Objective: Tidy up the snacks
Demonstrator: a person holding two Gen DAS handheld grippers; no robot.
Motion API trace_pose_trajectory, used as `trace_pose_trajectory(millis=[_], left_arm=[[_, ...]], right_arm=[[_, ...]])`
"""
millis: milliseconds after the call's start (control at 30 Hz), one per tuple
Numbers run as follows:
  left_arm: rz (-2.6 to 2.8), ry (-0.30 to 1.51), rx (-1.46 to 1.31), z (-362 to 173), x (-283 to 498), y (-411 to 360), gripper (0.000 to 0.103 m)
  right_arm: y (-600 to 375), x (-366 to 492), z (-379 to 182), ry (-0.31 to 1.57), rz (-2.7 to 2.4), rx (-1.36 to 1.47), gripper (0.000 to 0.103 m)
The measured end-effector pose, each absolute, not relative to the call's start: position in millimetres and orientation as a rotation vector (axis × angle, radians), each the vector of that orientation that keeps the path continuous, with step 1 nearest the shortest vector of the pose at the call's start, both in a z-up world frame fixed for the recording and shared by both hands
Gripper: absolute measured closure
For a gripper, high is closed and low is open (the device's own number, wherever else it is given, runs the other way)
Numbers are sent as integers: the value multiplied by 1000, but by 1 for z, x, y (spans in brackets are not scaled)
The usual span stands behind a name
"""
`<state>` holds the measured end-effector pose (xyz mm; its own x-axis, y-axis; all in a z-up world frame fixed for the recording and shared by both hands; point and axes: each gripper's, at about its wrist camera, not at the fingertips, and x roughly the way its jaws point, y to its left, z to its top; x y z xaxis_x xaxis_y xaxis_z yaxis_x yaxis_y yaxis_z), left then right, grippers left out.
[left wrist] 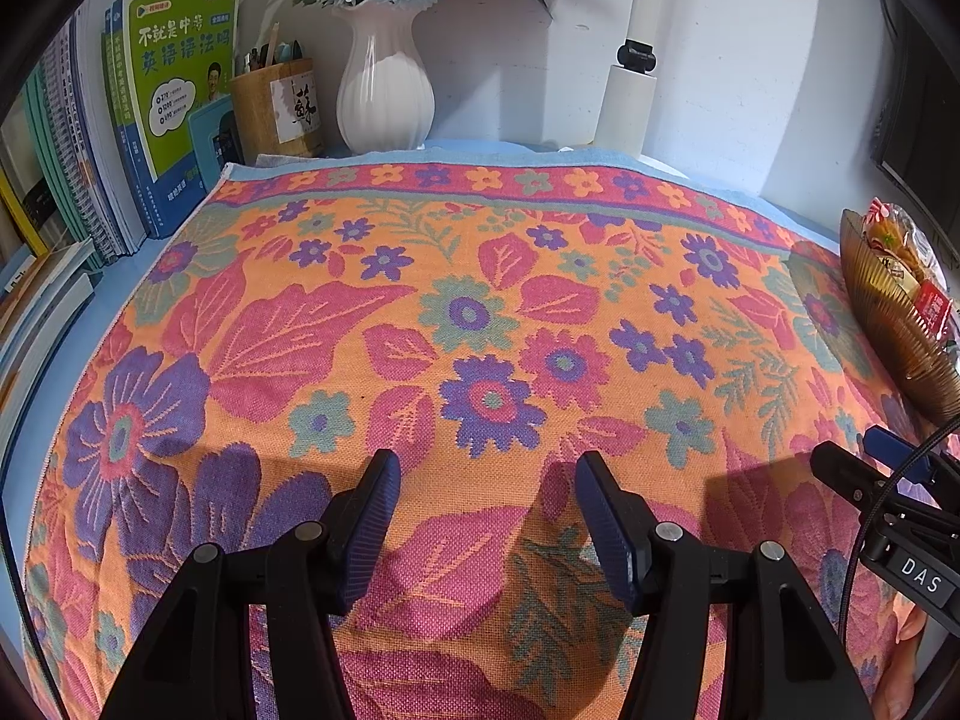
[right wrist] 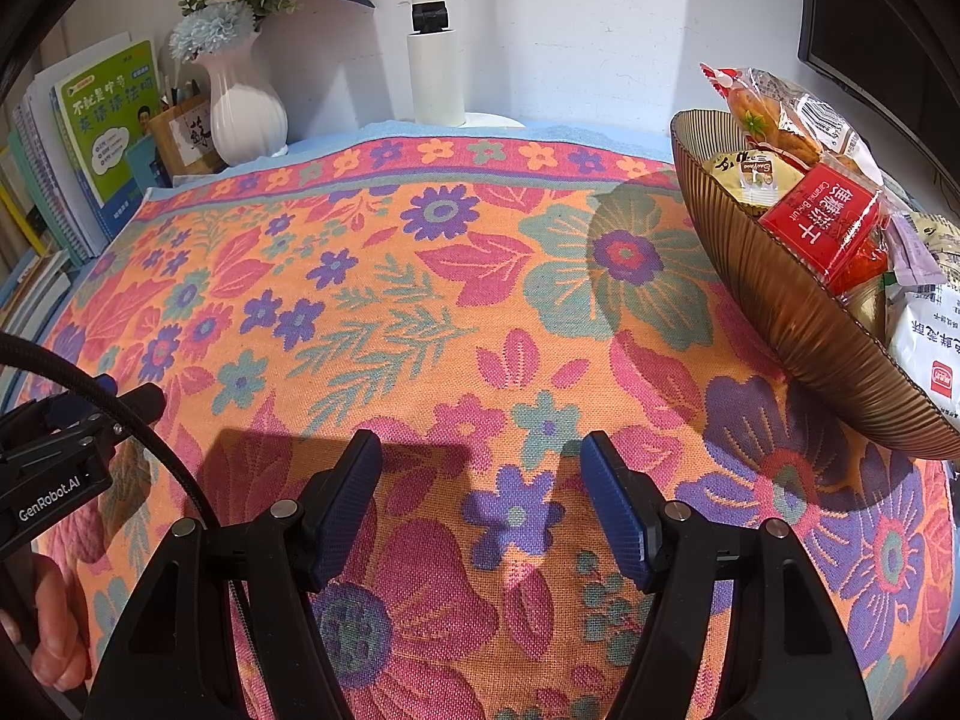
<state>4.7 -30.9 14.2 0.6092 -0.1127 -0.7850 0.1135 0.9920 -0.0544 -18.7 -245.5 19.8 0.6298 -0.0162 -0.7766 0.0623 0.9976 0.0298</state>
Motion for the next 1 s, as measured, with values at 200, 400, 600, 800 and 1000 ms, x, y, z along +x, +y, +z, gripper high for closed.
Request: trace_pose_trajectory(millis=[200,400,600,800,1000], left_arm=[[-130,906,-2,14,5,-31,44],[-126,904,-17,14,5,-29,44],[-126,905,-23,15,5,-27,44],[-127,906,-24,15,5,-28,44],[-130,908,-15,15,5,-30,41]], right_arm=[[-245,-19,20,889,-45,56,35],[-246,-18,20,890,-42,53,35],[-246,-18,20,890,-41,53,35],[-245,-18,20,890,-44,54,35],[-245,-18,20,889,-44,53,35]])
